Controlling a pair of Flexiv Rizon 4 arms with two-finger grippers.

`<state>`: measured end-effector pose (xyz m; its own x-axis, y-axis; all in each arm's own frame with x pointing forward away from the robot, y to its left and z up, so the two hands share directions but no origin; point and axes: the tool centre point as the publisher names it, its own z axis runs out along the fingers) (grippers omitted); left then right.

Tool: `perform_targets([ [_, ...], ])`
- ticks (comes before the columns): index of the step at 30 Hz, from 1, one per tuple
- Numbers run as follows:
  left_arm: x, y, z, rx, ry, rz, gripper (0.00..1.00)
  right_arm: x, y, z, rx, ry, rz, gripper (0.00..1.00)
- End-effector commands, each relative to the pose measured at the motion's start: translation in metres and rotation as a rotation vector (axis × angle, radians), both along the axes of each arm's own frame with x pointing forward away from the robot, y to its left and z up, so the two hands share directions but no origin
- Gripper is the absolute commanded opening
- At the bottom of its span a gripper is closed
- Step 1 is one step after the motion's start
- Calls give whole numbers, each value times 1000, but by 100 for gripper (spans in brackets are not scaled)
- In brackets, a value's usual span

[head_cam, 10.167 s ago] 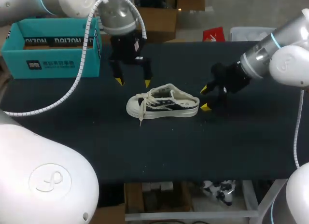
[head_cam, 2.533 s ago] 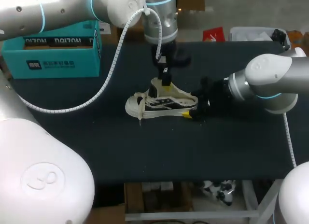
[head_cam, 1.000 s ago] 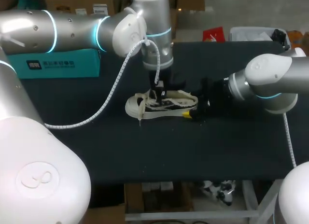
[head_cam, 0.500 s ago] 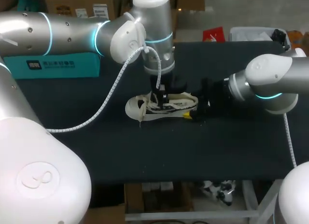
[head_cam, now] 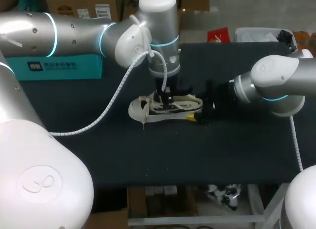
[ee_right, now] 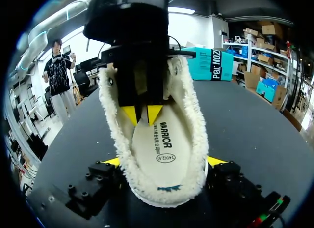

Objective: Open the shoe tongue, take the insole out of the shoe, put the insole back into the shoe, and pack the shoe into the shoebox

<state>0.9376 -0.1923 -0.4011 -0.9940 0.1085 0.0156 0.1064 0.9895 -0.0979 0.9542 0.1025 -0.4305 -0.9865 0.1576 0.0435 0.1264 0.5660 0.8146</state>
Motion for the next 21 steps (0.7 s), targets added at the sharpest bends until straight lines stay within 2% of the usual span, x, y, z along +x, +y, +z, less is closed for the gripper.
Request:
perform_targets([
  [1,2,-7,-52,-3,-41,-9,21,2,0,-5,3,1,1,0],
  [10,3,-9,-79,-17,-123,-23,28,2,0,-5,3,1,1,0],
  [15,18,-9,-88,-6,-164,-21,33,2,0,-5,3,1,1,0],
  [21,38,-9,-99,-8,-197,-25,34,2,0,-5,3,1,1,0],
])
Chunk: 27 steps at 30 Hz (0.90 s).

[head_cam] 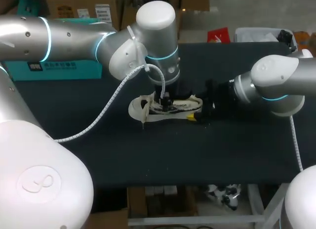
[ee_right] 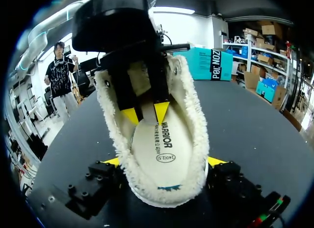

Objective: Open the shoe tongue, take the insole out of the shoe, put the insole back into the shoe, and pack the shoe into the shoebox

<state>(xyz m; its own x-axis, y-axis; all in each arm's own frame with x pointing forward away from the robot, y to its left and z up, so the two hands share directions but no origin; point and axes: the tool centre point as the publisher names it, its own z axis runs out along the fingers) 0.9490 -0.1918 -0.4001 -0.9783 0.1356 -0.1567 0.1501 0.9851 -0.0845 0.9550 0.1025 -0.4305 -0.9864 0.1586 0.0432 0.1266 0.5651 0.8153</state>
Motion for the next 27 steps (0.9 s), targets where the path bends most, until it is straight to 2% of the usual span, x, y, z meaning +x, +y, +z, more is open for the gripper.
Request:
perform_targets([
  [1,30,-10,-102,1,-24,3,35,1,0,-5,2,1,2,0],
  [5,45,-11,-112,10,-42,0,41,1,0,-5,2,1,2,0],
  [12,69,-15,-123,30,-65,6,36,1,0,-5,2,1,2,0],
  [13,70,-15,-123,32,-67,7,33,1,0,-5,2,1,2,0],
  [14,73,-15,-123,32,-67,8,22,1,0,-5,2,1,2,0],
  [16,75,-15,-122,34,-69,12,5,1,0,-5,2,1,2,0],
  [17,76,-14,-120,33,-69,13,0,1,0,-5,2,1,2,0],
  [21,75,-12,-105,22,-77,19,0,1,0,-5,2,1,2,0],
  [27,61,-12,-64,-22,-73,6,0,1,0,-5,2,1,2,0],
])
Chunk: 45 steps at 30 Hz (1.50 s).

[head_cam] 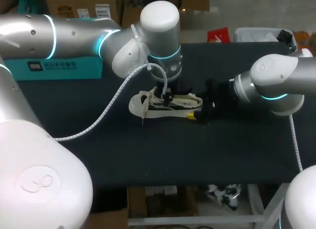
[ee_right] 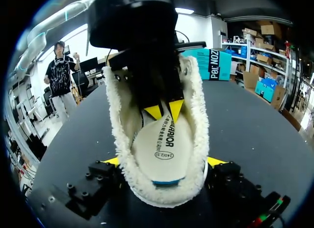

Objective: Open the shoe tongue, take the insole out of the shoe, put the insole back into the shoe, and pack the shoe into the shoebox

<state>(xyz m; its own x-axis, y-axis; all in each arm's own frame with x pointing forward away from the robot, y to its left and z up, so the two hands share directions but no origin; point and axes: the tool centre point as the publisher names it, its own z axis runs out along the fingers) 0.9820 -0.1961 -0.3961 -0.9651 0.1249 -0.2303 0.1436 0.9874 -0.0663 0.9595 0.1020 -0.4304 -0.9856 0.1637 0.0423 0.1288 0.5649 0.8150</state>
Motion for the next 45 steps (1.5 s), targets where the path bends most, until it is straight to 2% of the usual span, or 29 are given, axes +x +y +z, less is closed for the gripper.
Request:
perform_targets([
  [1,24,-8,-60,-42,4,-11,0,-3,0,-5,2,2,7,0],
  [7,8,-10,-12,-125,36,-21,0,-3,0,-5,2,2,7,0],
  [12,3,-10,21,-190,82,-34,0,-3,0,-5,2,2,7,0],
  [19,-8,-20,52,-228,100,-48,0,-3,0,-5,2,2,7,0],
  [26,-16,-26,65,-273,134,-56,0,-3,0,-5,2,2,7,0],
  [33,-19,-21,66,-335,187,-55,0,-3,0,-5,2,2,7,0],
  [42,-21,-13,66,-348,203,-51,0,-3,0,-5,2,2,7,0],
  [43,-22,-14,67,-346,199,-51,14,-3,0,-5,2,2,7,0],
  [44,-24,-14,69,-345,192,-52,33,-3,0,-5,2,2,7,0],
  [45,-25,-14,72,-348,186,-52,38,-3,0,-5,2,2,7,0],
])
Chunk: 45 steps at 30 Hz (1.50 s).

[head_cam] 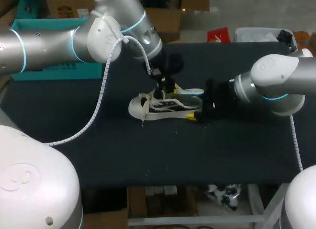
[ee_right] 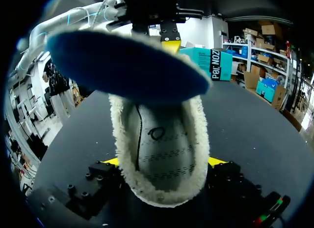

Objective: Open the shoe tongue, take the insole out of the shoe, put the insole back into the shoe, and pack the shoe into the shoebox

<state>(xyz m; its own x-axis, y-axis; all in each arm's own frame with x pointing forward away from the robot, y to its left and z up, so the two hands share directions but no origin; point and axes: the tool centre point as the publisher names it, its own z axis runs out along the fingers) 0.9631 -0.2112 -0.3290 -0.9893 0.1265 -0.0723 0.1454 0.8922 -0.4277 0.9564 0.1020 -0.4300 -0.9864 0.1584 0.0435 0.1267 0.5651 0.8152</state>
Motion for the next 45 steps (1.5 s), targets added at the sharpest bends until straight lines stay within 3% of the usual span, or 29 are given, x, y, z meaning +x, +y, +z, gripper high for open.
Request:
perform_targets([
  [1,-9,1,8,-4,-26,8,40,0,0,-5,2,1,1,0],
  [3,-15,-1,13,6,-57,25,45,0,0,-5,2,1,1,0],
  [7,-26,-7,19,38,-130,71,44,0,0,-5,2,1,1,0],
  [17,-32,-10,22,41,-182,132,42,0,0,-5,2,1,1,0],
  [25,-24,-16,25,58,-234,196,40,0,0,-5,2,1,1,0],
  [40,-4,-34,10,102,-261,240,38,0,0,-5,2,1,1,0],
  [42,-1,-35,8,103,-260,251,28,0,0,-5,2,1,1,0],
  [43,0,-35,8,100,-257,253,18,0,0,-5,2,1,1,0],
  [44,0,-35,9,99,-256,254,0,0,0,-5,2,1,1,0],
  [45,1,-35,10,94,-257,255,0,0,0,-5,2,1,1,0],
])
